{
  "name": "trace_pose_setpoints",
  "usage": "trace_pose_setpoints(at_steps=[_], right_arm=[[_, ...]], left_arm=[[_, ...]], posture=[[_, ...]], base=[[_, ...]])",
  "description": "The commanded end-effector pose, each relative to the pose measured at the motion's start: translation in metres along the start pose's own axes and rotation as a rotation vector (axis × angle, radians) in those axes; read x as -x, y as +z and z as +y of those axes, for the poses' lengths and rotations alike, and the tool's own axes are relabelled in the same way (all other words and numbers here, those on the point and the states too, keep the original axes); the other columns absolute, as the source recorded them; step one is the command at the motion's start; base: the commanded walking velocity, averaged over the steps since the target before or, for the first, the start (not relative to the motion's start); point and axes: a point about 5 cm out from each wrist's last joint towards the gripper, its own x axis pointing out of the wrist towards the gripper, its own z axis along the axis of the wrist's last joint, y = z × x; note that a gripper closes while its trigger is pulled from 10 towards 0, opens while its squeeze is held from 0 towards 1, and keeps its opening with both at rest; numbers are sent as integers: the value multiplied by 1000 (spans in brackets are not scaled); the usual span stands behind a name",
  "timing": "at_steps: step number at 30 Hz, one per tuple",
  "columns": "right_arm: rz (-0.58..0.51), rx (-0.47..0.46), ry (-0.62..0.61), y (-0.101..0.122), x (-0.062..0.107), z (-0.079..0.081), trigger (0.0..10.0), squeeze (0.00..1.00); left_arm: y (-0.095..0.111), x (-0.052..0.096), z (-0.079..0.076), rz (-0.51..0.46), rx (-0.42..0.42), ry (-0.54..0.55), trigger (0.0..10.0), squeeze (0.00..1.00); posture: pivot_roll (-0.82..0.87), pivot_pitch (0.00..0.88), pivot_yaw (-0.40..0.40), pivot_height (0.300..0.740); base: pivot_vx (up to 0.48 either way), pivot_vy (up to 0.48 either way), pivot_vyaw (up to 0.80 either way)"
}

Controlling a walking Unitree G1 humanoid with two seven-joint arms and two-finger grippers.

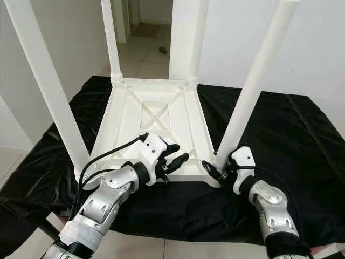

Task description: Building children table

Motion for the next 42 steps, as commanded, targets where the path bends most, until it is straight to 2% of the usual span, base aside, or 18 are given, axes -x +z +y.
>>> trace_pose_setpoints(at_steps=[1,9,11,14,16,19,20,22,23,24,26,28,37,38,39,40,41,42], right_arm=[[47,7,7,-10,-1,7,0,0],[27,-129,-245,-14,-13,18,0,0],[27,-129,-245,-14,-13,18,0,0],[36,-198,-439,-15,-22,28,0,0],[35,-219,-485,-16,-24,31,0,0],[84,-257,-704,-17,-31,35,0,0],[84,-257,-704,-17,-31,35,0,0],[127,-291,-859,-19,-29,37,0,0],[127,-291,-859,-19,-29,37,0,0],[151,-313,-917,-20,-28,39,0,0],[151,-313,-917,-20,-28,39,0,0],[161,-341,-992,-18,-27,44,0,0],[179,-355,-992,-16,-31,48,0,0],[180,-356,-978,-15,-34,49,6157,0],[180,-356,-978,-15,-34,49,6157,0],[165,-341,-968,-12,-35,47,10000,0],[165,-341,-968,-12,-35,47,10000,0],[139,-329,-961,-8,-36,46,10000,1000]], left_arm=[[0,-1,1,1,3,21,10000,0],[1,-2,0,-3,7,21,10000,0],[1,-2,0,-3,7,21,10000,0],[1,-2,-1,-4,9,21,10000,0],[0,-2,-1,-4,9,20,10000,0],[1,-3,-3,-6,7,14,10000,0],[1,-3,-3,-6,7,14,10000,0],[1,-3,-3,-6,7,13,10000,0],[1,-3,-3,-6,7,13,10000,0],[1,-3,-3,-7,7,13,10000,0],[1,-3,-3,-7,7,13,10000,0],[1,-3,-3,-9,6,14,10000,0],[1,-4,-5,-10,6,15,10000,0],[1,-4,-4,-11,6,17,10000,0],[1,-4,-4,-11,6,17,10000,0],[0,-4,-4,-11,6,19,10000,0],[0,-4,-4,-11,6,19,10000,0],[0,-4,-4,-11,5,20,10000,0]], posture=[[-28,0,-6,740],[-31,0,-11,740],[-31,0,-11,740],[-26,0,-22,740],[-26,0,-22,740],[-23,0,-25,740],[-23,0,-25,740],[-20,0,-29,740],[-20,0,-29,740],[-17,0,-32,740],[-17,0,-32,740],[-14,0,-38,740],[-9,0,-43,740],[-7,0,-45,740],[-7,0,-45,740],[-8,0,-45,740],[-8,0,-45,740],[-8,0,-45,740]], base=[[0,0,0],[0,0,0],[0,0,0],[0,0,0],[0,0,0],[0,0,0],[0,0,0],[0,0,0],[0,0,0],[0,0,0],[0,0,0],[0,0,0],[0,0,0],[0,0,0],[0,0,0],[0,0,0],[0,0,0],[0,0,0]])
